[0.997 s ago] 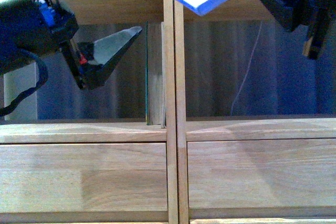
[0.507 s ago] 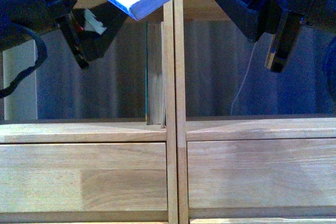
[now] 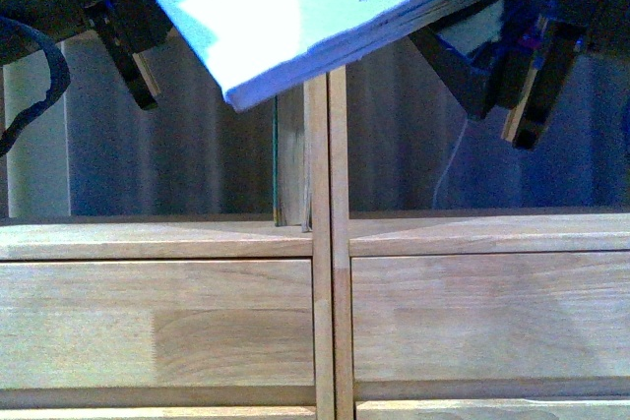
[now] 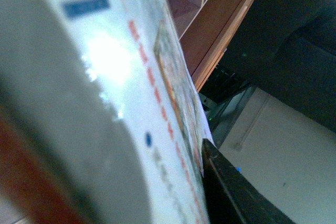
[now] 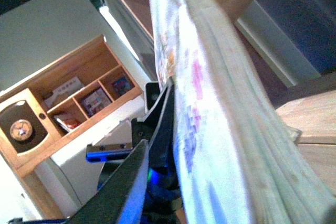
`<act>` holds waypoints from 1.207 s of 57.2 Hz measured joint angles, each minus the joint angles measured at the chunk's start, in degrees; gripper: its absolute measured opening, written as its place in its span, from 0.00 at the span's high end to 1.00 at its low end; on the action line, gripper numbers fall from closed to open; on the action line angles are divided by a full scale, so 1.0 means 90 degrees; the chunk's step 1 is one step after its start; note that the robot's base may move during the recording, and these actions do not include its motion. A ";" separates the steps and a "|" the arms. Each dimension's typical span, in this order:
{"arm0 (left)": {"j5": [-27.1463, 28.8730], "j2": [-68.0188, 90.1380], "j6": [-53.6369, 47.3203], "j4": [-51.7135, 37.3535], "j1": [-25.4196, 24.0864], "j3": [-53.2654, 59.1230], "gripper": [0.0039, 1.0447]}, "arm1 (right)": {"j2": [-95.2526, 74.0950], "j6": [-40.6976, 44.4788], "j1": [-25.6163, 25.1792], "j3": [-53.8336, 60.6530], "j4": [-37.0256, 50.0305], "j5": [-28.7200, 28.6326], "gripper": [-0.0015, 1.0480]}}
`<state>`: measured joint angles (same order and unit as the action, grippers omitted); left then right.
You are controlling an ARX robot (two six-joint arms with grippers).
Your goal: Organize books on shelf
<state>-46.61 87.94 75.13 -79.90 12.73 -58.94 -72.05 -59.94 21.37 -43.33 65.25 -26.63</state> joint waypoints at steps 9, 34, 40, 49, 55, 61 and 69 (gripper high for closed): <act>0.0104 -0.0121 -0.0051 0.0039 -0.0168 0.0109 0.94 | 0.0189 -0.0107 -0.0369 0.0163 -0.0107 -0.0090 0.26; 0.0976 -0.1399 -0.4546 0.3339 -0.1498 0.0177 0.94 | 0.1855 0.0391 -0.3388 0.1307 -0.1158 -0.1804 0.07; 0.1511 -0.0954 -0.5586 0.4024 -0.1705 -0.0231 0.94 | 0.2339 0.1294 -0.4308 0.1416 -0.2164 -0.1885 0.07; 0.2365 -0.0211 -0.6989 0.4452 -0.1780 -0.1013 0.94 | 0.3164 0.3320 -0.5272 0.1603 -0.3543 -0.1899 0.07; 0.2652 0.0347 -0.7902 0.4738 -0.1695 -0.1693 0.94 | 0.3723 0.4651 -0.5668 0.1797 -0.3917 -0.1834 0.07; 0.2854 0.0947 -0.8599 0.4932 -0.1501 -0.2382 0.94 | 0.4097 0.5479 -0.5710 0.1940 -0.3990 -0.1746 0.07; 0.3160 0.1919 -0.9340 0.5187 -0.1154 -0.3558 0.94 | 0.4469 0.6181 -0.5425 0.1668 -0.5333 -0.0692 0.16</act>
<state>-18.17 105.21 -8.93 -33.21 2.35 -90.96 -31.83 -4.32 -27.46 -28.32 17.26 -32.86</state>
